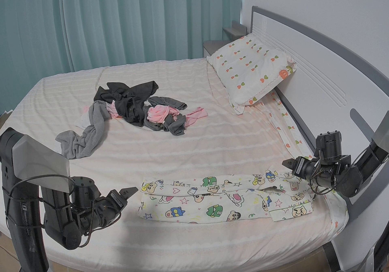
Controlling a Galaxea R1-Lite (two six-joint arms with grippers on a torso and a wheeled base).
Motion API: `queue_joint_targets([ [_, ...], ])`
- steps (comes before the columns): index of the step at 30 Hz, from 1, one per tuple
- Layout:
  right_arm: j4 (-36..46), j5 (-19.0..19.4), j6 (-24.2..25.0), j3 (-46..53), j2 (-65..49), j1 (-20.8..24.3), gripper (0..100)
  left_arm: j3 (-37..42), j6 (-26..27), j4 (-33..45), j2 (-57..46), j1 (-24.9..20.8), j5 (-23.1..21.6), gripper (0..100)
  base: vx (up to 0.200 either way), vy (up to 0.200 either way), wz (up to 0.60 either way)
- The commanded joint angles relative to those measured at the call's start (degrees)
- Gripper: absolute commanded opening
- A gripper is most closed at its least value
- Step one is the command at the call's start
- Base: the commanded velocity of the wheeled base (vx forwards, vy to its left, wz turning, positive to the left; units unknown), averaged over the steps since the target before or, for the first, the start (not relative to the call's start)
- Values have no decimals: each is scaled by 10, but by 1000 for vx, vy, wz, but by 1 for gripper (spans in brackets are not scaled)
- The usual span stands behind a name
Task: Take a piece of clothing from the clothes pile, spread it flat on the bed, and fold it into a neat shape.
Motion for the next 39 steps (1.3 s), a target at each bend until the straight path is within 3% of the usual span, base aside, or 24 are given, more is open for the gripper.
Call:
queue_joint_targets([
  [1,-26,3,6,36,-14,16,100,3,8,-10,-6,-6,1,100,0,0,0],
  [5,-75,4,6,58,-1,19,100,3,8,-10,-7,-5,0,100,0,0,0],
  [11,-127,2,1,64,35,23,100,-6,8,-10,-5,1,1,100,0,200,0],
  [20,-133,2,0,79,33,40,100,-46,51,-10,26,6,2,100,0,200,0],
  [30,-144,1,-1,80,39,43,100,-130,102,-4,43,-31,-1,100,0,0,0],
  [35,-178,1,-3,100,43,62,100,-249,99,135,43,-68,-7,100,0,0,0],
  [39,-195,1,-4,109,44,68,100,-349,76,228,44,-71,-17,100,0,0,0],
])
